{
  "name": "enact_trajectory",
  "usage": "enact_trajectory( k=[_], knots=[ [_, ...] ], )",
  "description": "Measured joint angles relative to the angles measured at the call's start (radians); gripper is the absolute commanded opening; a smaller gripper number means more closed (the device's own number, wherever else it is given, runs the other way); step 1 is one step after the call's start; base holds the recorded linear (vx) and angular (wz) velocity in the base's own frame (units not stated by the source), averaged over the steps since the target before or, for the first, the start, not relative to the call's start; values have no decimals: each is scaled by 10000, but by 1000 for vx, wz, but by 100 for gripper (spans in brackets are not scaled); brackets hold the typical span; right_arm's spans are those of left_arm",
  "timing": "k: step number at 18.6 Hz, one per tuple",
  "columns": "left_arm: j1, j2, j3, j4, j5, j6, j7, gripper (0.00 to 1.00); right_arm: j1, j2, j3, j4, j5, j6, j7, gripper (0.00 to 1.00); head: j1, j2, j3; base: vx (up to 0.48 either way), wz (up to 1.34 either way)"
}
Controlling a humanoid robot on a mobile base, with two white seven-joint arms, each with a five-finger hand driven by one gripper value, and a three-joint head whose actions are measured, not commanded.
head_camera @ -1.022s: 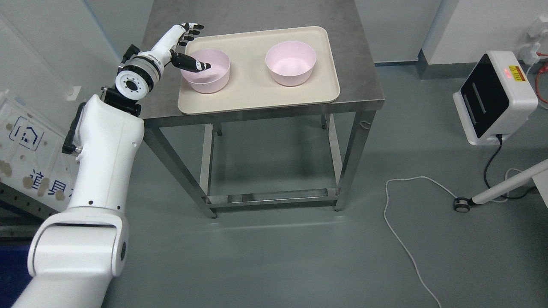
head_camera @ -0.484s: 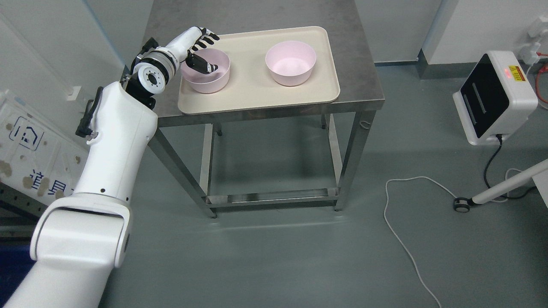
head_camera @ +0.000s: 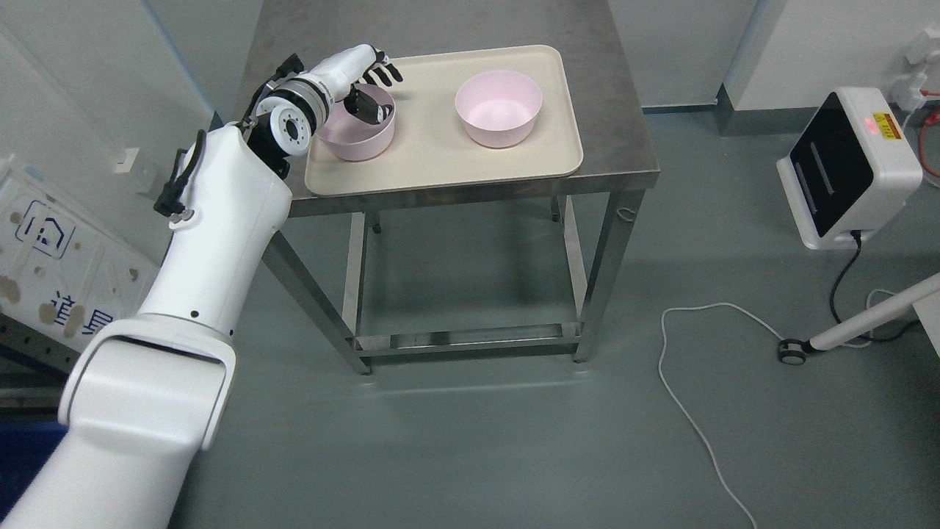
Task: Stack pink IKEA bowls on left shelf middle
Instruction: 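Grasp the rim of the nearer pink bowl with the left hand and lift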
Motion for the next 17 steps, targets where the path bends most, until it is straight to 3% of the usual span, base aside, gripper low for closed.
enact_trajectory(
  k=[3,7,11,17],
  knots=[
    [-105,-35,-319,139,-163,-194,8,24,-1,0,0,0,0,0,0,100,0,0,0,0,0],
    [-191,-70,-628,324,-296,-465,8,19,-1,0,0,1,0,0,0,100,0,0,0,15,9],
    [-227,-98,-714,444,-348,-594,-17,4,0,0,0,0,0,0,0,100,0,0,0,25,-20],
    [-213,-124,-420,586,-380,-940,-53,0,0,0,0,1,0,0,0,100,0,0,0,57,-7]
  ],
)
